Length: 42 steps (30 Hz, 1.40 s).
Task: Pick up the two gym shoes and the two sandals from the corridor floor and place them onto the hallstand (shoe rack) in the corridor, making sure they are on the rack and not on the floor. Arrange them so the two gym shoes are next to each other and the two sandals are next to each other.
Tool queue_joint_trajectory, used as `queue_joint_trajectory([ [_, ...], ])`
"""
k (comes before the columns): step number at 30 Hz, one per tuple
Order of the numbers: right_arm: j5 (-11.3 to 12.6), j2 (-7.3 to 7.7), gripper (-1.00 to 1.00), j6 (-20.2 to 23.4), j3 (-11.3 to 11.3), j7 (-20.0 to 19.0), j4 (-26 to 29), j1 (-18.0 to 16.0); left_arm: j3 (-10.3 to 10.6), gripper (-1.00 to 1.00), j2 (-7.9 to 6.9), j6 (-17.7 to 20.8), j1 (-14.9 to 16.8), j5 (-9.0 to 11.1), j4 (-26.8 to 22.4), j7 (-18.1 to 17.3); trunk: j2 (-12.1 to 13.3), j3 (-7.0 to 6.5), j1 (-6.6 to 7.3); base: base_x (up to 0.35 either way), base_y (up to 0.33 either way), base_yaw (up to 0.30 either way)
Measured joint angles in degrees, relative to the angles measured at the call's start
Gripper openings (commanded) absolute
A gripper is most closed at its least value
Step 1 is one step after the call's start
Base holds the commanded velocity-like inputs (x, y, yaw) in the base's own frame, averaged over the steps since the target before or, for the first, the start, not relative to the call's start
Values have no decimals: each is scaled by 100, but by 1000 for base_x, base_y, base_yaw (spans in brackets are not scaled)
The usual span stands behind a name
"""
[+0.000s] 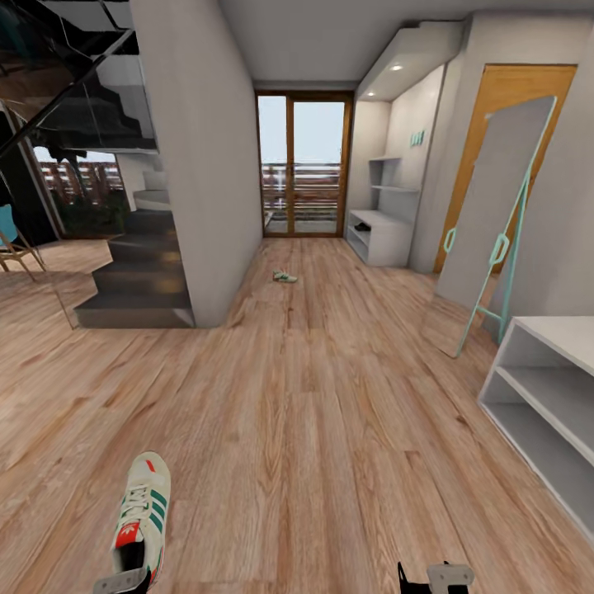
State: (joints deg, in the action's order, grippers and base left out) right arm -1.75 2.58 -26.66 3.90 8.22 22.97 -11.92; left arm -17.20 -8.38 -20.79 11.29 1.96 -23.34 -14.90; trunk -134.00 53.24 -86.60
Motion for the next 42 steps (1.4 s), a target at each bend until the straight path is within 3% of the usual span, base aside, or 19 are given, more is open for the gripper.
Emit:
queue_joint_trajectory([
  [42, 0, 1, 100, 0, 0, 0, -8, 0, -2, -100, 0, 0, 0, 0, 0, 0, 0, 0, 0, 339, 0, 0],
])
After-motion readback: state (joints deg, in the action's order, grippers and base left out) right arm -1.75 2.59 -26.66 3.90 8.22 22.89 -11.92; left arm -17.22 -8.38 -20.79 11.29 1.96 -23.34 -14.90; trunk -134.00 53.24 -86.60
